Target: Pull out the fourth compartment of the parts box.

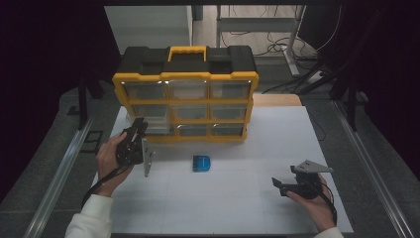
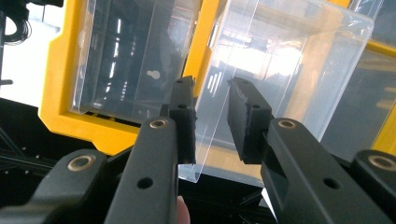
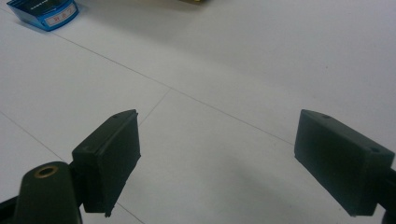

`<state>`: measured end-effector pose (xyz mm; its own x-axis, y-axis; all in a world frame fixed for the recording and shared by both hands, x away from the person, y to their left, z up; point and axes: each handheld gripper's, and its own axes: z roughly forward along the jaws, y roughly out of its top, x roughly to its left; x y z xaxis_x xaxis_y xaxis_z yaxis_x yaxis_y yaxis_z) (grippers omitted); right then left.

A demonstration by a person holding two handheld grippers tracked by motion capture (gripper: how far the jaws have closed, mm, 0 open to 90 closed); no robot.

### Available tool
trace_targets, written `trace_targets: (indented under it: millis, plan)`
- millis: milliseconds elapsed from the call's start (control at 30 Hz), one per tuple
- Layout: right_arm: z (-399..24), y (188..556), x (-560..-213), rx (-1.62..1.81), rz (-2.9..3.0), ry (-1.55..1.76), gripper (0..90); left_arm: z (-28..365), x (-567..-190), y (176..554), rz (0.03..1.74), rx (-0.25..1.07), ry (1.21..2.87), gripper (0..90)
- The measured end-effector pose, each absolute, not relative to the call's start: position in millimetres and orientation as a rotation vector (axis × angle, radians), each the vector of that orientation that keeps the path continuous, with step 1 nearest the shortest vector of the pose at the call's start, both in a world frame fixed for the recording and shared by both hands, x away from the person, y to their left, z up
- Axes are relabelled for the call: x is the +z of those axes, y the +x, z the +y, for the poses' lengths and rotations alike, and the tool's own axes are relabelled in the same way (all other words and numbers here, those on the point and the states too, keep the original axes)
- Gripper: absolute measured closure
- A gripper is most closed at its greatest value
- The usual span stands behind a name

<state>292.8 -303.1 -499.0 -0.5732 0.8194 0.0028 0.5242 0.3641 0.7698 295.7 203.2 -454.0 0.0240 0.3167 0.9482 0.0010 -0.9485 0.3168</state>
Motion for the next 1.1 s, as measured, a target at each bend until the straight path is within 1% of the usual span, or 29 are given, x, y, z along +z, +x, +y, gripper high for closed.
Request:
trace_targets:
  millis: [1100]
  plan:
    - [-303.3,293.4,-499.1,1.058,2.251,1.174,14.7,203.9,-455.6,285.7,0.324,2.015,2.081,72.6]
